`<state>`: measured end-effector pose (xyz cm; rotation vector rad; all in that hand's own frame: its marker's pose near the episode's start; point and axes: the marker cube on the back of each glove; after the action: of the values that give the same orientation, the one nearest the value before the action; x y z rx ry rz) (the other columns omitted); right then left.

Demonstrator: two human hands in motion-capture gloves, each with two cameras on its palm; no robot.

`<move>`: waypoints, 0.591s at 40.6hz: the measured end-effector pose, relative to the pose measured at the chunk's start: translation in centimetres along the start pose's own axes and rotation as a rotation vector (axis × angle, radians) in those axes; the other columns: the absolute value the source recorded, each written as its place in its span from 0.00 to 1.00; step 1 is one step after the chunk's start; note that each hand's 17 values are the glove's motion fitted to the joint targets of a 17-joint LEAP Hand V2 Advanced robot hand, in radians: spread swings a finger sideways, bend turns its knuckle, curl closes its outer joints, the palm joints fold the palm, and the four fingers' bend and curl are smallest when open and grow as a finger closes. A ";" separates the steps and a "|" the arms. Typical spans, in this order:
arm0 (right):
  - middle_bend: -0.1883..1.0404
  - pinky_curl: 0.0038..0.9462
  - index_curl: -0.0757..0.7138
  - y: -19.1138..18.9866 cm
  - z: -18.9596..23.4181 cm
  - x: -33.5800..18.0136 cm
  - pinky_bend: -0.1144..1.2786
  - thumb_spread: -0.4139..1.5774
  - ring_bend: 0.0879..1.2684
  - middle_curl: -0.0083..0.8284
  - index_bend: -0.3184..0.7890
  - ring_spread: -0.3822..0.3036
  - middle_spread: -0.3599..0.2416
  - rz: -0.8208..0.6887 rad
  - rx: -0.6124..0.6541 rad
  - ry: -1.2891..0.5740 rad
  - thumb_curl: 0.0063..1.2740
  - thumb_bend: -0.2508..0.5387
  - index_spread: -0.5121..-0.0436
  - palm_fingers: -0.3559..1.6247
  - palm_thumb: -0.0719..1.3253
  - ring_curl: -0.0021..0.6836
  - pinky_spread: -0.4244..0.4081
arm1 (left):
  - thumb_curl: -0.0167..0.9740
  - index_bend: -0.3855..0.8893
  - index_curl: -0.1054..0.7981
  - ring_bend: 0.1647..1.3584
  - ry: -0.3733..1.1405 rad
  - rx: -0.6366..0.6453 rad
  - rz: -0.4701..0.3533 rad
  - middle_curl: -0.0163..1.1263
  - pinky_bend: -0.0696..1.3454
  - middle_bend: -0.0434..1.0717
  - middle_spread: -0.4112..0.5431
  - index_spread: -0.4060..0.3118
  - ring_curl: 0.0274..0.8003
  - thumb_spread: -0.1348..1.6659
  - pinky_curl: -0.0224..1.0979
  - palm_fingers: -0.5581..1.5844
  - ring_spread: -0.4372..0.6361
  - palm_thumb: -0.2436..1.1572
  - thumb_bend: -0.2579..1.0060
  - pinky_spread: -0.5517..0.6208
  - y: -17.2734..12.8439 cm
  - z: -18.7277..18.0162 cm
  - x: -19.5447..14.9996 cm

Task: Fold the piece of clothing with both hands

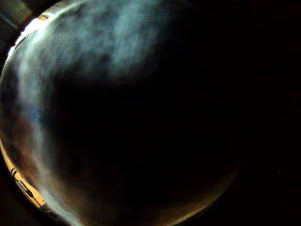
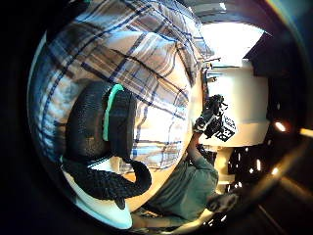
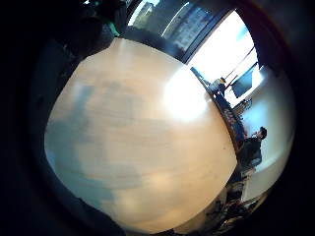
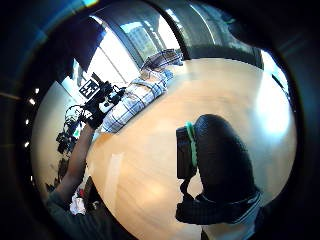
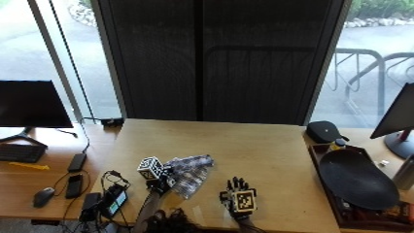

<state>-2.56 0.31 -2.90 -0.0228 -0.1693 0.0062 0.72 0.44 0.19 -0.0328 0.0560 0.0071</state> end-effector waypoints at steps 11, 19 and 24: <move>0.28 0.36 0.46 -0.3 1.0 1.5 0.54 0.88 0.31 0.30 0.43 0.60 0.56 0.001 0.030 0.079 0.22 0.45 0.38 0.36 0.36 0.44 0.81 | 0.26 0.43 0.50 0.16 -0.010 0.036 0.027 0.34 0.18 0.27 0.46 0.44 0.29 0.79 0.19 0.43 0.68 0.35 0.20 0.79 -0.4 -0.1 0.1; 0.28 0.36 0.47 0.5 1.3 2.0 0.54 0.89 0.31 0.31 0.43 0.60 0.56 0.000 -0.031 0.105 0.23 0.42 0.38 0.36 0.37 0.45 0.81 | 0.27 0.43 0.51 0.16 -0.011 0.044 0.039 0.35 0.18 0.27 0.46 0.44 0.31 0.79 0.20 0.43 0.68 0.36 0.19 0.80 -0.5 -0.1 0.0; 0.28 0.36 0.47 -0.1 1.3 2.3 0.54 0.89 0.31 0.31 0.43 0.60 0.56 0.002 0.006 0.125 0.24 0.40 0.38 0.36 0.37 0.46 0.81 | 0.27 0.43 0.52 0.16 -0.004 0.031 0.025 0.36 0.18 0.27 0.46 0.44 0.31 0.79 0.20 0.42 0.68 0.36 0.19 0.80 -0.4 0.0 -0.1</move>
<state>-0.55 0.23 -1.21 -0.0172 -0.0445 0.0073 0.67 0.03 0.21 -0.0014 0.0523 0.0312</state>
